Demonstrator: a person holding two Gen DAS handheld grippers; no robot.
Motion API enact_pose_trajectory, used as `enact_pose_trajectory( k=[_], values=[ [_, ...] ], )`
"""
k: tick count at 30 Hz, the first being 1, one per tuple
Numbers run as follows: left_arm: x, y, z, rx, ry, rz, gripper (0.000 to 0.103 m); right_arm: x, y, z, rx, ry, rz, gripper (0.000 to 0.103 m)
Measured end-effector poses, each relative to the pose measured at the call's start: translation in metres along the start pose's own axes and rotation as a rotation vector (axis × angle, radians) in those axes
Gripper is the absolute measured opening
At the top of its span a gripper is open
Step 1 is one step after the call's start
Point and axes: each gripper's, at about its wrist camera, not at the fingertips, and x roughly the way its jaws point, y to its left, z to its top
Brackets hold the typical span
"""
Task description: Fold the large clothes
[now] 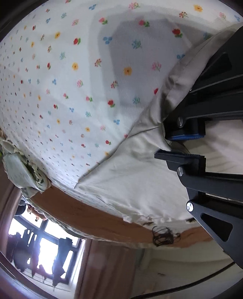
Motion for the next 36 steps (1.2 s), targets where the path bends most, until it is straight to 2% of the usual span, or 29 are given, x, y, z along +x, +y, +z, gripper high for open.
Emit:
enact_pose_trajectory(
  k=[2,4,7,9,12,16,19,20,23,26,27,28,32,34,36],
  values=[
    [-0.003,0.01,0.003,-0.027,-0.01,0.048,0.029,0.0,0.003,-0.001,-0.013,0.001,-0.011,0.012],
    [-0.014,0.03,0.005,-0.1,-0.043,0.063,0.03,0.0,0.004,-0.002,-0.016,0.002,-0.015,0.012],
    [-0.032,0.062,0.008,-0.192,-0.105,0.148,0.03,-0.001,0.002,-0.001,-0.013,-0.001,-0.015,0.012],
    [-0.04,0.084,0.006,-0.271,-0.121,0.147,0.03,-0.001,0.002,-0.001,-0.018,-0.005,-0.022,0.012],
    [-0.05,0.102,0.002,-0.353,-0.131,0.087,0.03,-0.002,0.005,-0.003,-0.026,-0.005,-0.041,0.013],
    [-0.049,0.09,0.004,-0.303,-0.126,0.06,0.031,-0.005,0.012,-0.005,-0.031,-0.001,-0.07,0.02],
    [-0.031,0.072,0.011,-0.231,-0.09,0.04,0.043,-0.008,0.015,-0.008,-0.026,0.009,-0.065,0.031],
    [-0.022,0.068,0.012,-0.211,-0.071,0.043,0.043,-0.01,0.017,-0.009,-0.026,0.012,-0.063,0.032],
    [-0.001,0.055,0.014,-0.155,-0.019,0.092,0.043,-0.016,0.021,-0.013,-0.023,0.013,-0.042,0.033],
    [0.006,0.054,0.013,-0.103,-0.012,0.154,0.048,-0.021,0.028,-0.013,-0.034,-0.002,-0.035,0.033],
    [0.008,0.056,0.013,-0.106,-0.009,0.166,0.053,-0.023,0.031,-0.013,-0.047,-0.016,-0.042,0.033],
    [0.007,0.061,0.012,-0.118,-0.014,0.17,0.054,-0.024,0.033,-0.013,-0.059,-0.023,-0.052,0.034],
    [-0.007,0.073,0.014,-0.171,-0.028,0.148,0.054,-0.021,0.037,-0.016,-0.063,-0.017,-0.073,0.037],
    [-0.019,0.071,0.015,-0.171,-0.046,0.163,0.054,-0.021,0.039,-0.017,-0.059,-0.009,-0.073,0.037],
    [-0.031,0.068,0.017,-0.165,-0.063,0.147,0.054,-0.024,0.039,-0.019,-0.06,-0.008,-0.077,0.039]
  ],
)
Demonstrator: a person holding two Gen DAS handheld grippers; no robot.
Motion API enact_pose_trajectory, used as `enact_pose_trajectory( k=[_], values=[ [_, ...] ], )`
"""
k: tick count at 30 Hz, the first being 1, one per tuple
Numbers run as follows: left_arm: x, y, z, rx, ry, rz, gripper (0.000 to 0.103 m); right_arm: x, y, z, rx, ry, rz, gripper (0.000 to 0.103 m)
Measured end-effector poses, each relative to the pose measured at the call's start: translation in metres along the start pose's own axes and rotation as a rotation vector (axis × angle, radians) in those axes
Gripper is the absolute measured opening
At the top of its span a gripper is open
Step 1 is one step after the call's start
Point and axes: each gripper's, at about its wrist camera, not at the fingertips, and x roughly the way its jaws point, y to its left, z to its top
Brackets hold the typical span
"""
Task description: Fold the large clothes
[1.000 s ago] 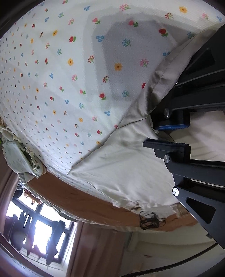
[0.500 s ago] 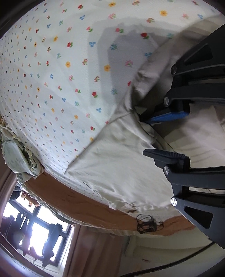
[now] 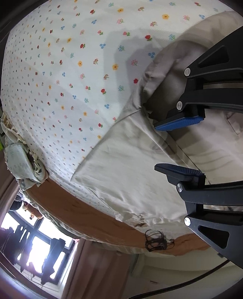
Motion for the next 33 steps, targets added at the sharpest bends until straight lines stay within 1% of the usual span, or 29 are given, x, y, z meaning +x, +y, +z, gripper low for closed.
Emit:
enact_pose_trajectory(
  k=[2,3,5,6,7,8,9,10,11,12,13,14,16,19,20,21,22,23,29,33],
  values=[
    [-0.012,-0.002,0.0,0.0,-0.002,-0.028,0.054,-0.006,0.001,-0.003,0.003,-0.001,0.003,0.049],
    [-0.017,-0.003,-0.001,0.001,-0.007,-0.036,0.054,-0.009,0.002,-0.005,0.006,-0.005,0.008,0.057],
    [-0.033,-0.007,-0.007,0.014,-0.024,-0.054,0.055,-0.017,0.002,-0.009,0.011,-0.014,0.019,0.063],
    [-0.039,-0.008,-0.009,0.018,-0.028,-0.061,0.058,-0.024,0.003,-0.012,0.018,-0.018,0.03,0.068],
    [-0.049,-0.009,-0.013,0.019,-0.034,-0.076,0.066,-0.03,0.003,-0.015,0.029,-0.022,0.047,0.073],
    [-0.059,-0.009,-0.017,0.014,-0.043,-0.098,0.071,-0.033,0.003,-0.018,0.034,-0.023,0.055,0.077],
    [-0.066,-0.009,-0.018,0.01,-0.051,-0.113,0.083,-0.042,0.003,-0.025,0.034,-0.032,0.074,0.084],
    [-0.077,-0.009,-0.02,0.004,-0.069,-0.132,0.089,-0.049,0.002,-0.031,0.031,-0.043,0.068,0.092],
    [-0.091,-0.008,-0.024,0.003,-0.093,-0.141,0.092,-0.056,-0.001,-0.039,0.035,-0.051,0.058,0.093],
    [-0.101,-0.008,-0.028,0.005,-0.114,-0.135,0.097,-0.061,-0.005,-0.045,0.043,-0.053,0.063,0.093],
    [-0.111,-0.007,-0.033,0.004,-0.136,-0.126,0.1,-0.068,-0.012,-0.053,0.057,-0.048,0.075,0.093],
    [-0.12,-0.007,-0.038,0.004,-0.151,-0.125,0.101,-0.073,-0.018,-0.059,0.071,-0.042,0.086,0.093],
    [-0.137,-0.001,-0.049,-0.005,-0.16,-0.146,0.101,-0.084,-0.028,-0.069,0.095,-0.039,0.107,0.093],
    [-0.159,0.01,-0.068,-0.026,-0.165,-0.177,0.101,-0.108,-0.038,-0.083,0.086,-0.065,0.124,0.094],
    [-0.166,0.014,-0.073,-0.027,-0.168,-0.182,0.101,-0.117,-0.041,-0.087,0.079,-0.07,0.138,0.095],
    [-0.175,0.019,-0.081,-0.029,-0.175,-0.186,0.101,-0.126,-0.044,-0.091,0.075,-0.075,0.153,0.1],
    [-0.184,0.025,-0.088,-0.033,-0.185,-0.195,0.101,-0.132,-0.047,-0.093,0.072,-0.079,0.161,0.103],
    [-0.193,0.03,-0.096,-0.035,-0.197,-0.202,0.101,-0.142,-0.051,-0.098,0.064,-0.088,0.166,0.103],
    [-0.239,0.064,-0.13,-0.022,-0.243,-0.212,0.101,-0.173,-0.066,-0.127,0.027,-0.098,0.198,0.103],
    [-0.266,0.088,-0.147,-0.011,-0.262,-0.199,0.101,-0.193,-0.067,-0.152,-0.02,-0.106,0.211,0.103]
  ],
)
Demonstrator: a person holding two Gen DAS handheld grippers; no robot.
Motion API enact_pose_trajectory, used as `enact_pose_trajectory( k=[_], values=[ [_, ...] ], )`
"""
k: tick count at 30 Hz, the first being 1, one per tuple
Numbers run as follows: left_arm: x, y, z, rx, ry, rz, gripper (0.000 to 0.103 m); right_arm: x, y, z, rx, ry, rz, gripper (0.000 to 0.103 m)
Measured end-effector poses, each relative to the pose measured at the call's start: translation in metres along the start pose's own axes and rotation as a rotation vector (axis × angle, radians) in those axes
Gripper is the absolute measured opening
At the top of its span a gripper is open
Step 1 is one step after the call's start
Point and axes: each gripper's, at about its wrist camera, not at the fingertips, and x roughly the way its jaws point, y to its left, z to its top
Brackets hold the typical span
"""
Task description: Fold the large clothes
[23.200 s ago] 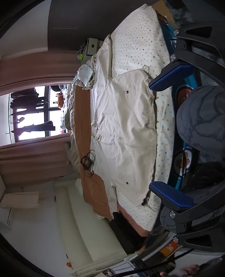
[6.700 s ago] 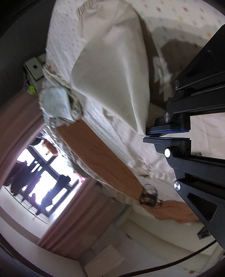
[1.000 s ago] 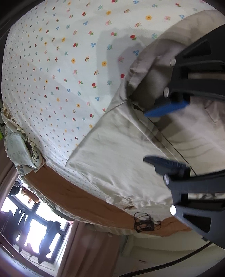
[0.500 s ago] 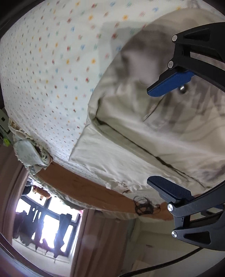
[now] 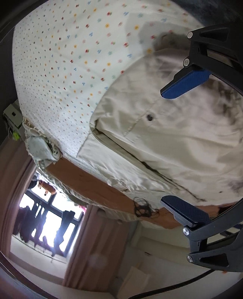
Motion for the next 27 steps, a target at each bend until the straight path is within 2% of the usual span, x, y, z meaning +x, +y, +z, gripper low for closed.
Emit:
enact_pose_trajectory(
  k=[6,15,23,27],
  values=[
    [-0.048,0.03,-0.018,-0.027,-0.017,-0.003,0.101,-0.034,0.009,-0.029,-0.098,-0.016,-0.03,0.103],
    [-0.11,0.072,-0.047,-0.063,-0.047,0.011,0.1,-0.087,-0.004,-0.055,-0.13,-0.086,-0.079,0.103],
    [-0.152,0.105,-0.07,-0.105,-0.063,0.019,0.1,-0.128,-0.014,-0.06,-0.17,-0.126,-0.106,0.103],
    [-0.168,0.125,-0.069,-0.106,-0.076,0.056,0.1,-0.145,-0.018,-0.057,-0.207,-0.165,-0.127,0.103]
  ],
)
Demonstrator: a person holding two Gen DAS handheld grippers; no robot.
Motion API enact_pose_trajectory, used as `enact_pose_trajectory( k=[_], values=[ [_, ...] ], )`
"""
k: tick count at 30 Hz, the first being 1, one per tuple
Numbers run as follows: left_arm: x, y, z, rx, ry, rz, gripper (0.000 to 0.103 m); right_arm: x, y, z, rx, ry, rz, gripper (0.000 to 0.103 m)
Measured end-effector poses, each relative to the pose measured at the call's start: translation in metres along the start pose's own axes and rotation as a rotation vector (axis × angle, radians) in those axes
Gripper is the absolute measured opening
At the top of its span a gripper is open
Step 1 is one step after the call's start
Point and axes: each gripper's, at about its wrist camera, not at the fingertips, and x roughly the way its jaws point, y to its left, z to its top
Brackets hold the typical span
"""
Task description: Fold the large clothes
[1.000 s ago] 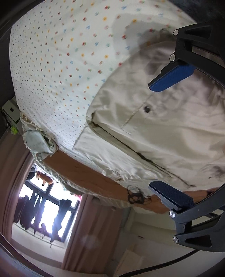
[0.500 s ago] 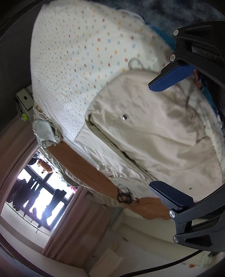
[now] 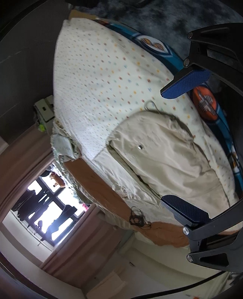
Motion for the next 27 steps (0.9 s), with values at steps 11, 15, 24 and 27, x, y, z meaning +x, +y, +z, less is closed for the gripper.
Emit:
enact_pose_trajectory(
  k=[11,15,24,27],
  values=[
    [0.012,0.043,-0.004,-0.038,0.023,0.053,0.1,0.015,-0.037,0.008,-0.017,0.01,-0.063,0.103],
    [0.037,0.055,-0.007,-0.059,0.071,0.027,0.089,0.032,-0.054,0.005,0.026,0.051,-0.014,0.103],
    [0.103,0.081,-0.021,-0.176,0.173,-0.03,0.065,0.086,-0.067,-0.004,0.086,0.15,0.054,0.078],
    [0.124,0.083,-0.025,-0.194,0.202,-0.047,0.061,0.103,-0.076,-0.009,0.102,0.178,0.034,0.074]
  ],
)
